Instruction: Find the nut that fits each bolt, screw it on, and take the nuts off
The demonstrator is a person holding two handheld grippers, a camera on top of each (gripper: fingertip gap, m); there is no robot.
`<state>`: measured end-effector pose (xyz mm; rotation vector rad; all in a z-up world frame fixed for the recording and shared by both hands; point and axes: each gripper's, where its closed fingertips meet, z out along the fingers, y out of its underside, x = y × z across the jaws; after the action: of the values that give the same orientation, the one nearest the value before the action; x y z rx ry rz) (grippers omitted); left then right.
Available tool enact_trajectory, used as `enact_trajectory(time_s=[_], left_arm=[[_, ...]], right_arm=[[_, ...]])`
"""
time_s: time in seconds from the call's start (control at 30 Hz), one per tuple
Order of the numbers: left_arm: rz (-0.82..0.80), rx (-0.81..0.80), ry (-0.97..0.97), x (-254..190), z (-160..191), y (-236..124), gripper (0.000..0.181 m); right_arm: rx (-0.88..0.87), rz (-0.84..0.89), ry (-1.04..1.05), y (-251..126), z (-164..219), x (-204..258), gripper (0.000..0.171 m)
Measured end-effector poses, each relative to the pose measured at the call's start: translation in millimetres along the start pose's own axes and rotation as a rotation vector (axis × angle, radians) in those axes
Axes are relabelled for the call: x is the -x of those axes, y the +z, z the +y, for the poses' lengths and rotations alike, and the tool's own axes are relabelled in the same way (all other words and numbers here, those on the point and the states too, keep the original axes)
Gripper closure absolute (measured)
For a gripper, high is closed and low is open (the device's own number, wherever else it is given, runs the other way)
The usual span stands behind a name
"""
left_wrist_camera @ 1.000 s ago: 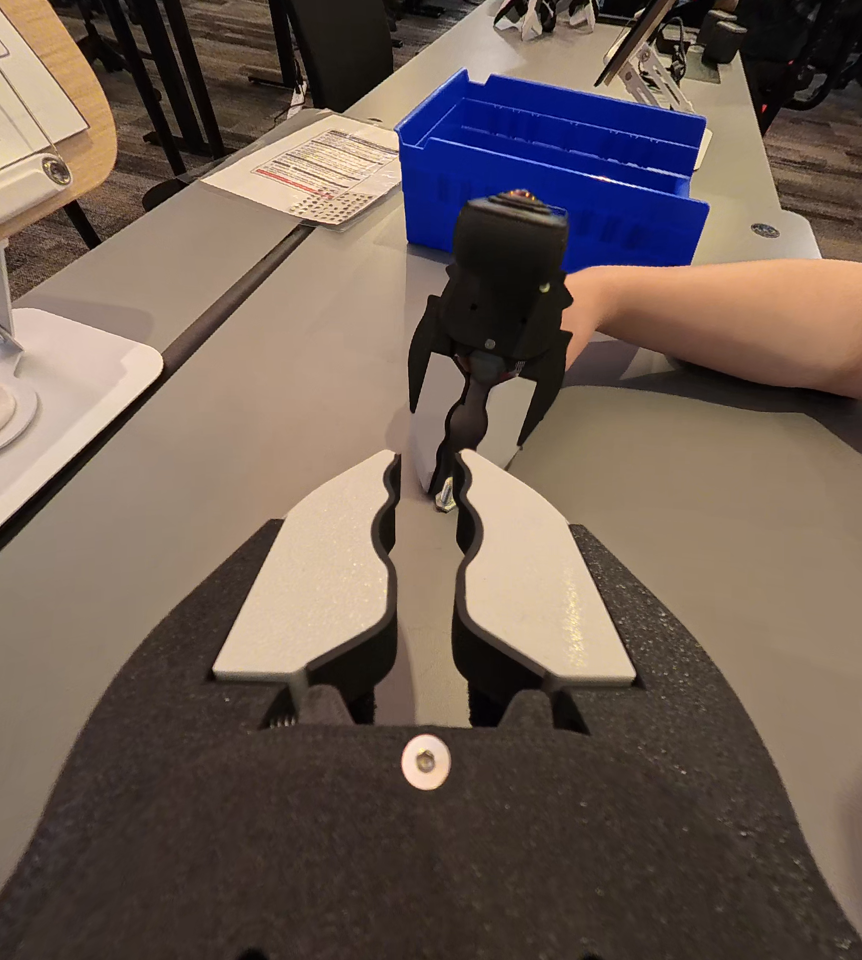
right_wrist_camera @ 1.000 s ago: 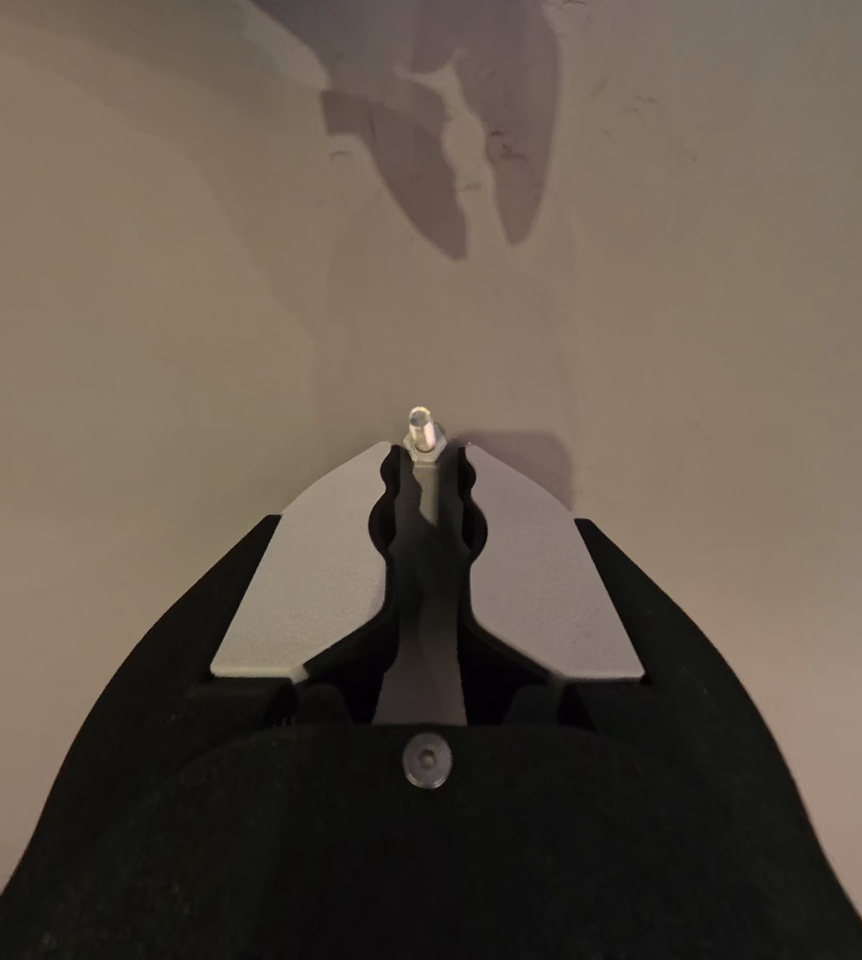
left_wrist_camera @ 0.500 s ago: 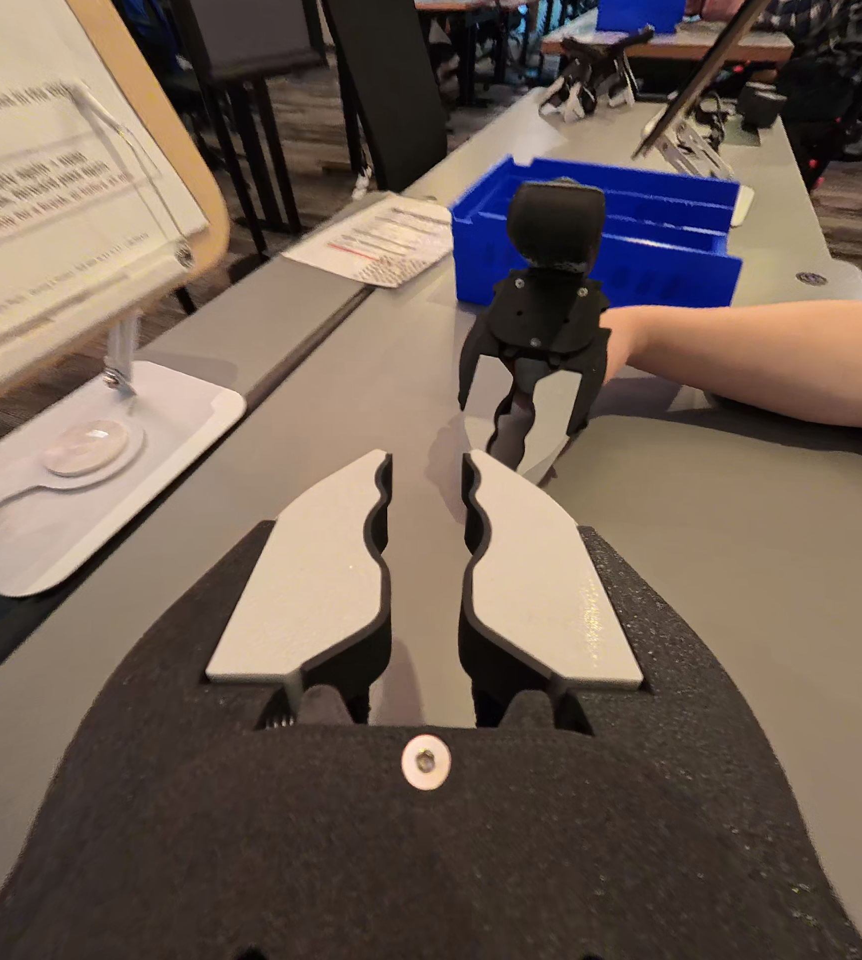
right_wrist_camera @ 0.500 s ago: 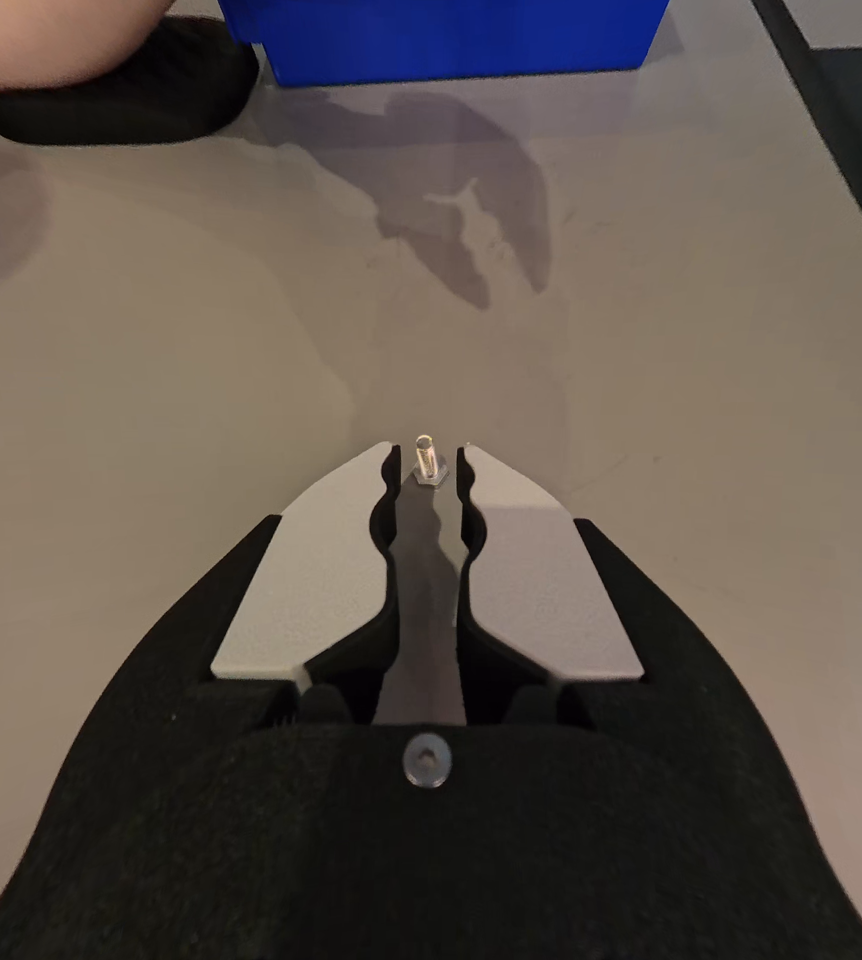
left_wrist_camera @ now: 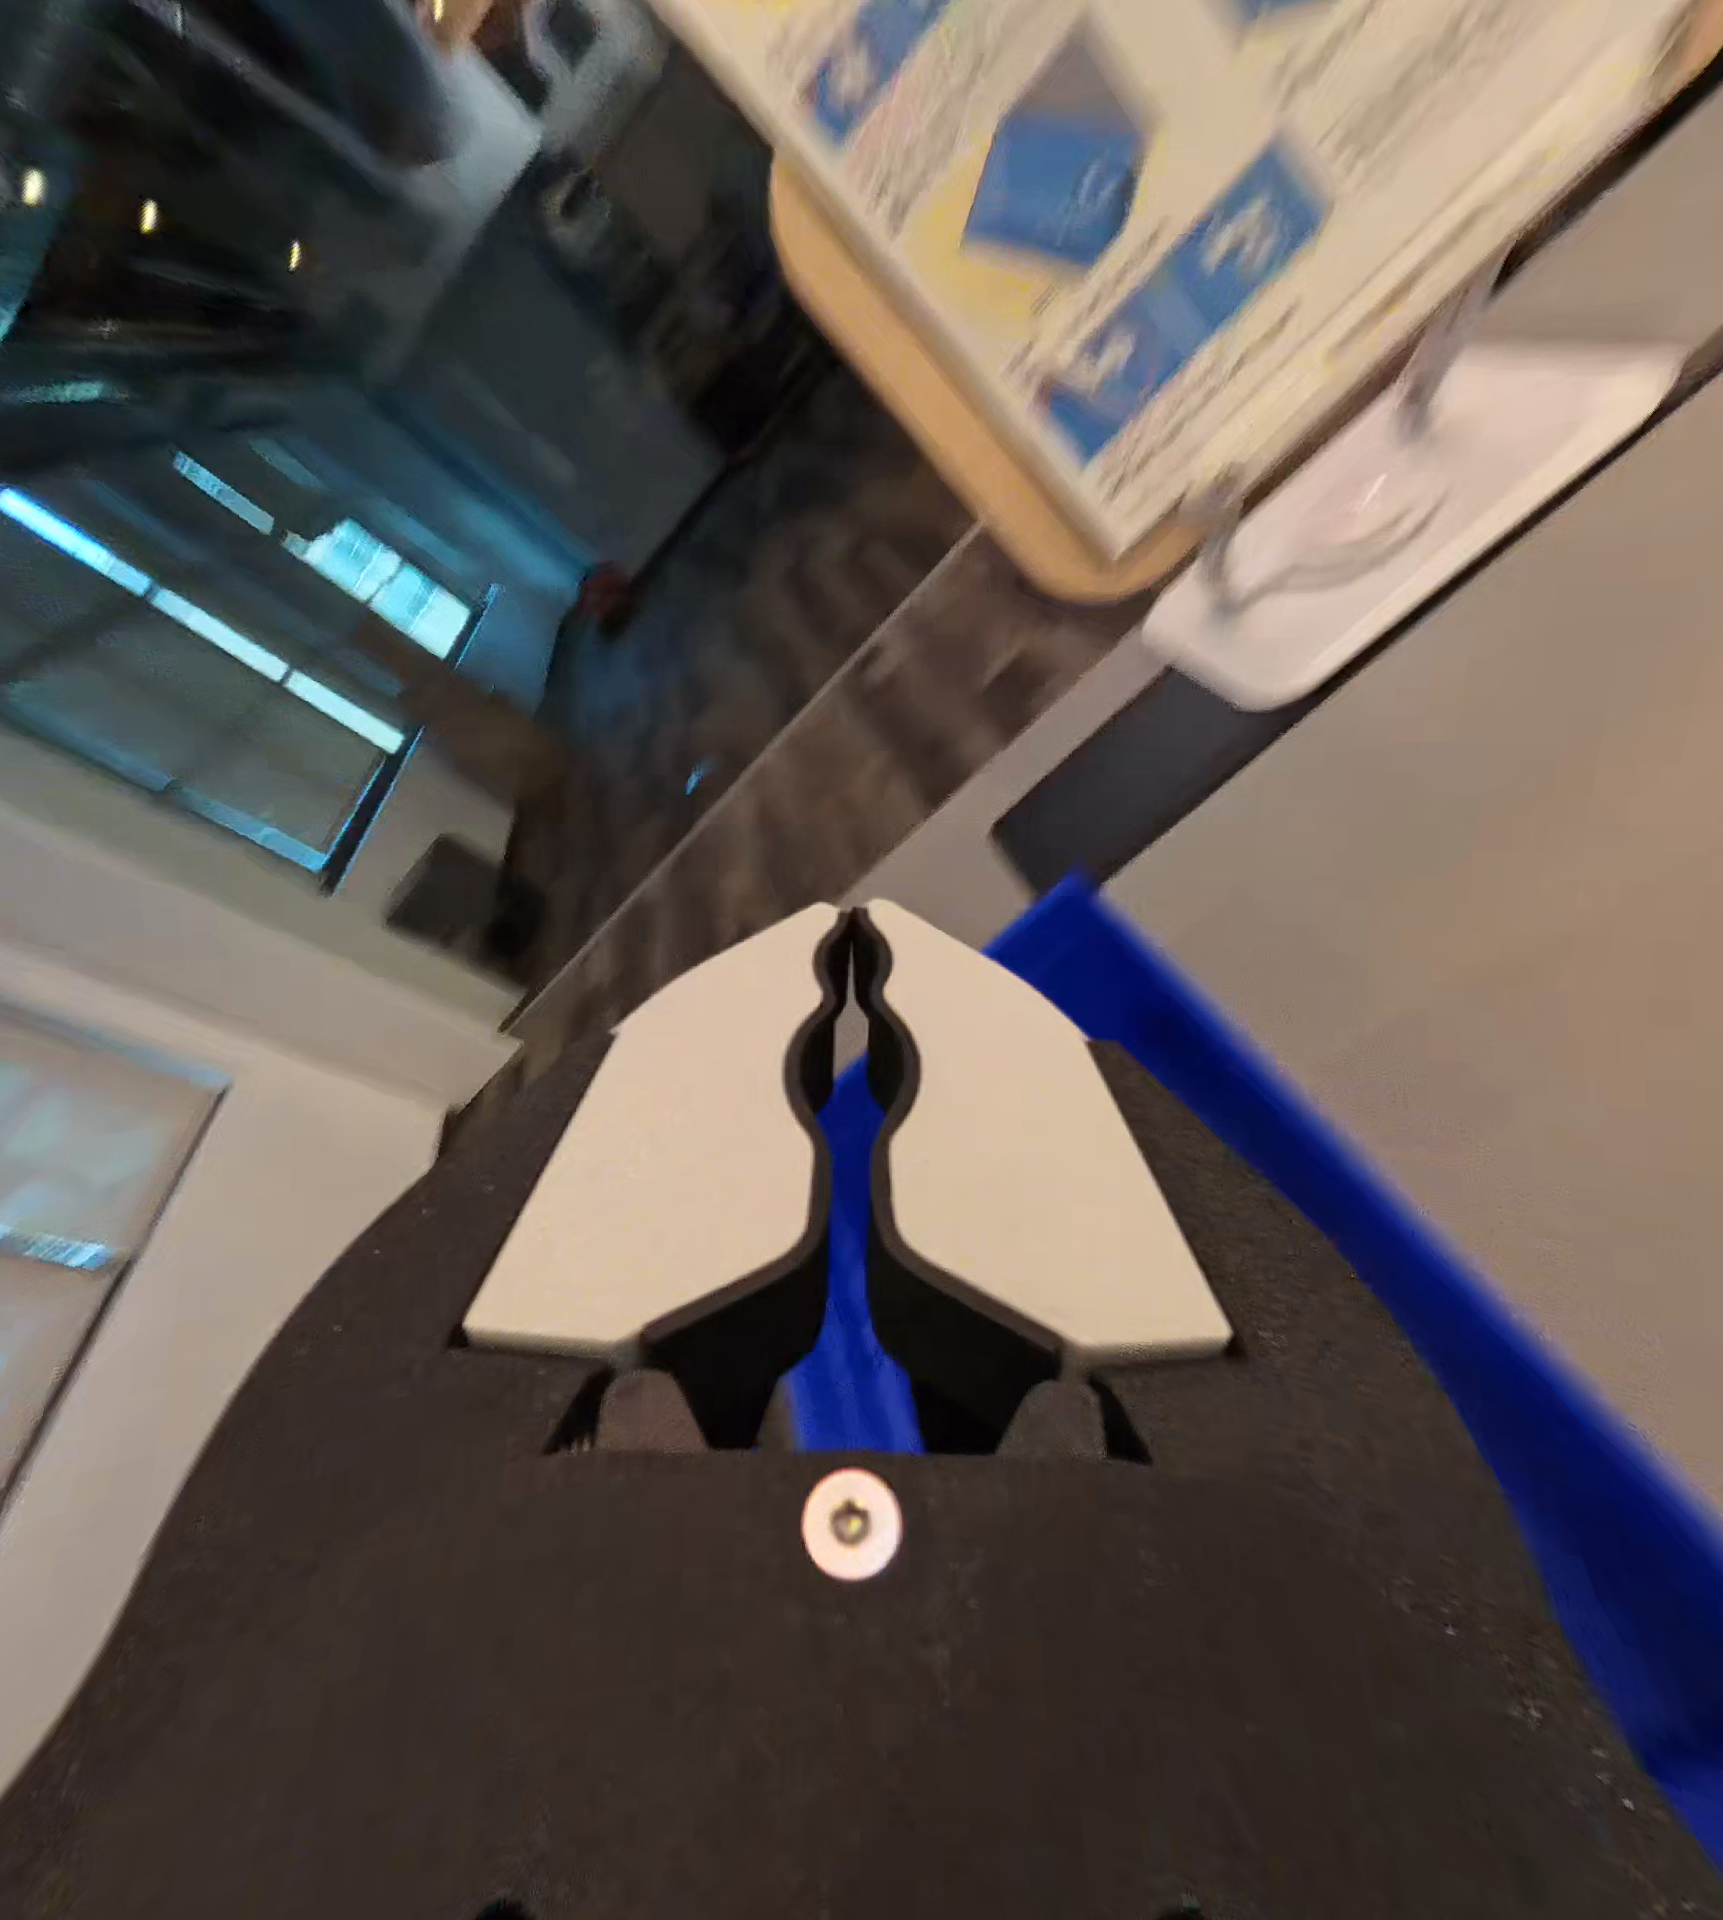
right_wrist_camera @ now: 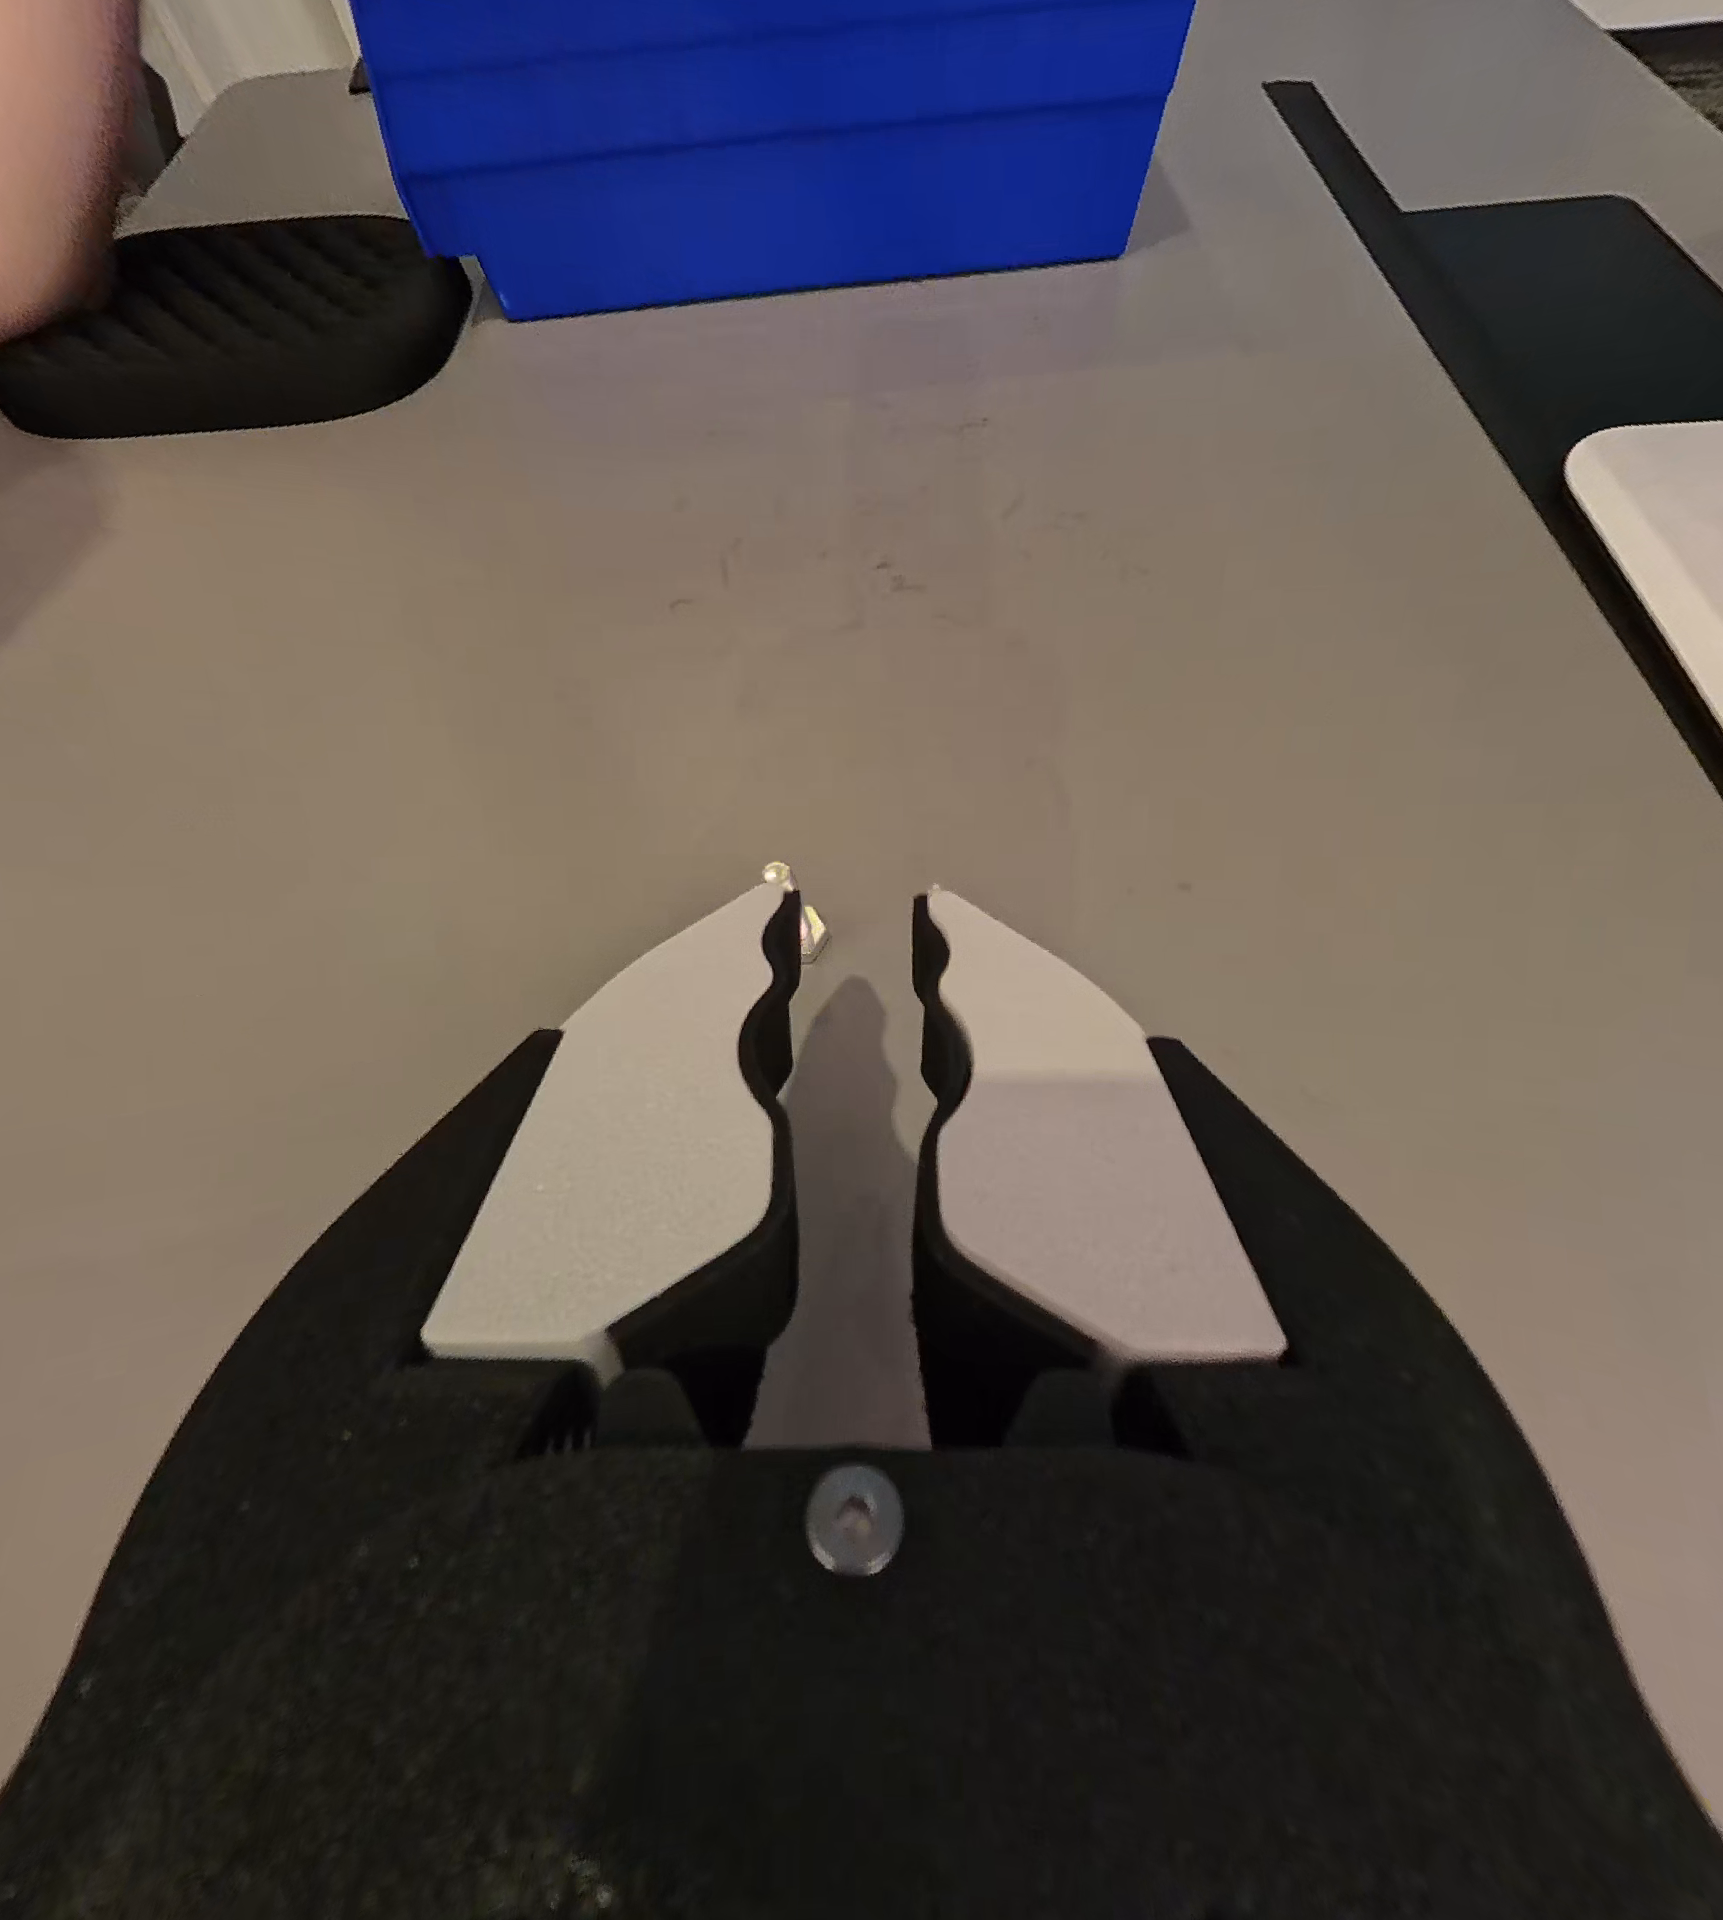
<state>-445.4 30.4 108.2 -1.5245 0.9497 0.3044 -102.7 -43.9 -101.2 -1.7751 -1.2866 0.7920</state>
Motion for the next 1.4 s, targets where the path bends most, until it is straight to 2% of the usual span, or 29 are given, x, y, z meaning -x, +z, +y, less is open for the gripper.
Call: enact_trajectory(time_s=[0.13,0.27,0.37,0.47,0.57,0.7,0.97,1.17,1.4], left_arm=[[0.093,0.384,0.001,6,88,-23,0.181],[0.205,0.664,-0.078,-8,150,-32,0.181],[0.268,0.81,-0.144,-22,176,-32,0.181],[0.356,0.864,-0.192,-40,191,-21,0.181],[0.41,0.993,-0.158,-54,218,-17,0.181],[0.511,1.058,-0.225,-76,233,-12,0.181],[0.424,1.156,-0.297,-73,242,-6,0.181],[0.377,1.3,-0.567,-88,254,1,0.177],[0.324,1.358,-0.504,-86,265,4,0.165]], right_arm=[[0.012,-0.001,0.004,0,3,0,0.151],[0.021,-0.003,0.007,1,4,0,0.151],[0.025,-0.003,0.008,0,5,0,0.151],[0.027,-0.012,0.013,1,5,2,0.151],[0.029,-0.02,0.019,1,6,3,0.151],[0.035,-0.029,0.018,2,7,5,0.151],[0.035,-0.041,0.022,2,6,8,0.151],[0.035,-0.048,0.025,2,6,10,0.151],[0.051,-0.06,0.028,5,8,12,0.152]])
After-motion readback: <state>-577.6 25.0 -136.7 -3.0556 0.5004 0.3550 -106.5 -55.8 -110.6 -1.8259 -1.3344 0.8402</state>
